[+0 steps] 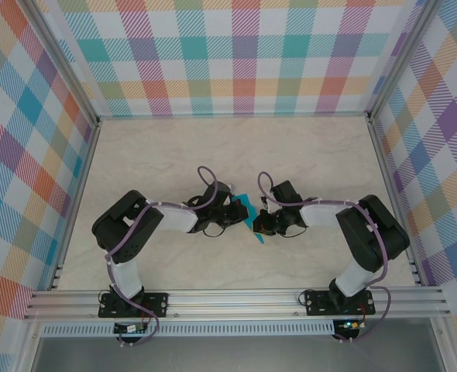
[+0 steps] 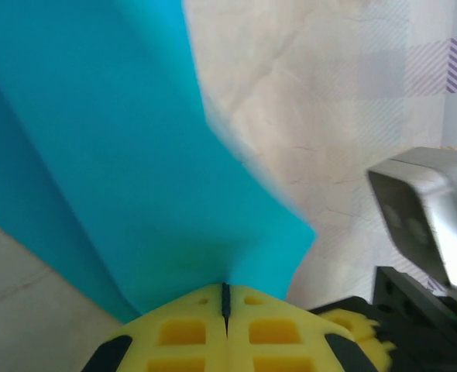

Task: Fold a paper plane with a square sheet of paper (pick it up from the middle)
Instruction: Fold the wing for the fifth time at the center of the table.

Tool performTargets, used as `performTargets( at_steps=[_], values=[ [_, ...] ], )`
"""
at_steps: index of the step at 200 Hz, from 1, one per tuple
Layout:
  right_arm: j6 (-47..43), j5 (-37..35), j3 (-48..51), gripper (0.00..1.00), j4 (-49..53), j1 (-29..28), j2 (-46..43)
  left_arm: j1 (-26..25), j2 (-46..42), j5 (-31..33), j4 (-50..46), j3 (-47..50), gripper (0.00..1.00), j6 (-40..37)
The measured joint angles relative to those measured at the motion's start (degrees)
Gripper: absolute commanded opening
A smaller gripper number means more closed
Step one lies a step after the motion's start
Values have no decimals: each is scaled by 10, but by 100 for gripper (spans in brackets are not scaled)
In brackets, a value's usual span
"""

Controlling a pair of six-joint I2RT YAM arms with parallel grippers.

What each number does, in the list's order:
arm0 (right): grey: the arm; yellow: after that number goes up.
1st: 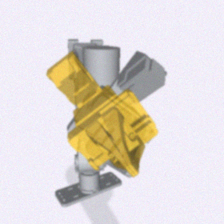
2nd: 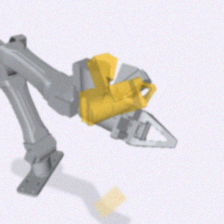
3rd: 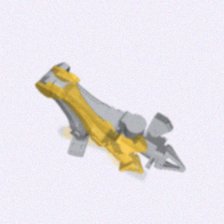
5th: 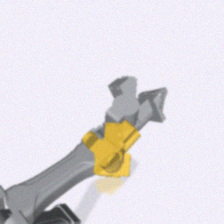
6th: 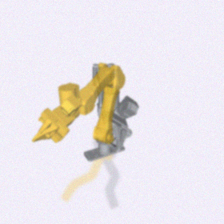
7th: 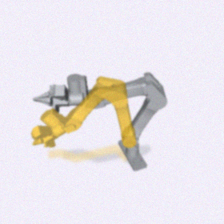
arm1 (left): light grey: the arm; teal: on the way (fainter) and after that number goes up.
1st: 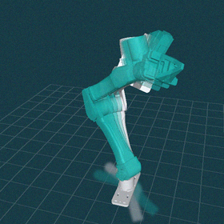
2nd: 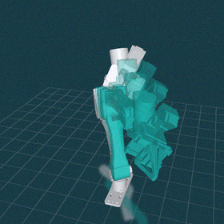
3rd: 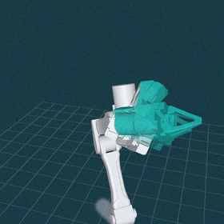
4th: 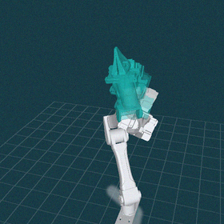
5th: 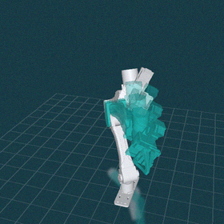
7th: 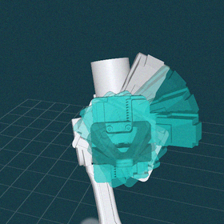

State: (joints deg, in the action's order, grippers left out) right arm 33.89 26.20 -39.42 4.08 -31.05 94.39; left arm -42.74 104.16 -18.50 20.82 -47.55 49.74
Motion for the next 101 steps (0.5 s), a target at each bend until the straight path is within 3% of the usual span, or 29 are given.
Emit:
performTargets(
  at_steps=[56,101],
  values=[
    [-1,6,0,3,0,2,3,0,-13,-13,3,-3,8,-14],
    [-3,9,-1,3,0,2,3,0,31,-14,1,-9,7,-21]
  ],
)
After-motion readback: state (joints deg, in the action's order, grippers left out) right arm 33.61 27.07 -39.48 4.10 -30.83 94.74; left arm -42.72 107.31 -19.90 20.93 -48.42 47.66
